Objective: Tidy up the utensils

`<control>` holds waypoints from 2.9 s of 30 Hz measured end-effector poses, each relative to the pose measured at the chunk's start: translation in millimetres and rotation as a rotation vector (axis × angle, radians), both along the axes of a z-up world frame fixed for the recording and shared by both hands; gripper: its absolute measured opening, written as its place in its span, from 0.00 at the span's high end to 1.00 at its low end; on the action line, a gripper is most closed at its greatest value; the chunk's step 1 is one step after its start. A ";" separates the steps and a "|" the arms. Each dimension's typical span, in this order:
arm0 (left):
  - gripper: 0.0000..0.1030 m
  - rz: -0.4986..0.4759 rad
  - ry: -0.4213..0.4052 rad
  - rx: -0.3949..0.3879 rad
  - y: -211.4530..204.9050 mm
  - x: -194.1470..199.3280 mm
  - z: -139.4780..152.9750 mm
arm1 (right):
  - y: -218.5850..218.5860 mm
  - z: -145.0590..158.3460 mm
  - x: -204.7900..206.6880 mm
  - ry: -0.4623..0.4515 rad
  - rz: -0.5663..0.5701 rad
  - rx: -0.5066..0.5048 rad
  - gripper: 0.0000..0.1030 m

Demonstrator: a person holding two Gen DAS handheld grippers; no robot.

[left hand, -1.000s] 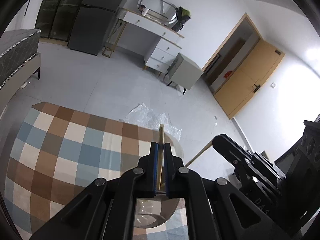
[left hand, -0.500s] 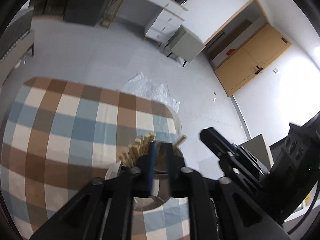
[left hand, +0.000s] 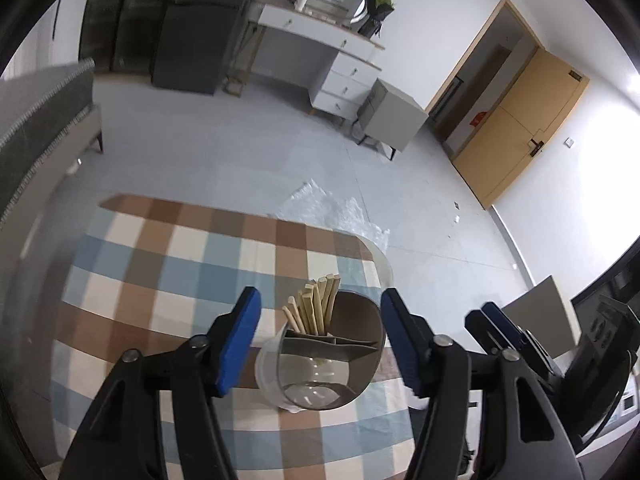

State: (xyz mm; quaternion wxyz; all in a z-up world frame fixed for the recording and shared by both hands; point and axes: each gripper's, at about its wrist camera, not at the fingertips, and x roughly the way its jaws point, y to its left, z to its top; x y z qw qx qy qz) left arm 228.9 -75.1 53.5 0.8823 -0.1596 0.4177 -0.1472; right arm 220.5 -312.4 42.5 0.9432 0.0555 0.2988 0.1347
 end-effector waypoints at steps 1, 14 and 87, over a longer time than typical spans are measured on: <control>0.41 0.009 -0.012 0.017 0.4 -3.3 2.8 | -0.6 2.7 -4.3 -0.008 -0.003 0.007 0.48; 0.19 0.104 -0.226 0.176 15.6 -74.0 55.6 | 15.6 57.0 -85.4 -0.203 -0.010 0.034 0.17; 0.02 0.235 -0.340 0.308 38.7 -176.1 -74.9 | 50.1 -43.8 -207.6 -0.283 -0.095 -0.122 0.00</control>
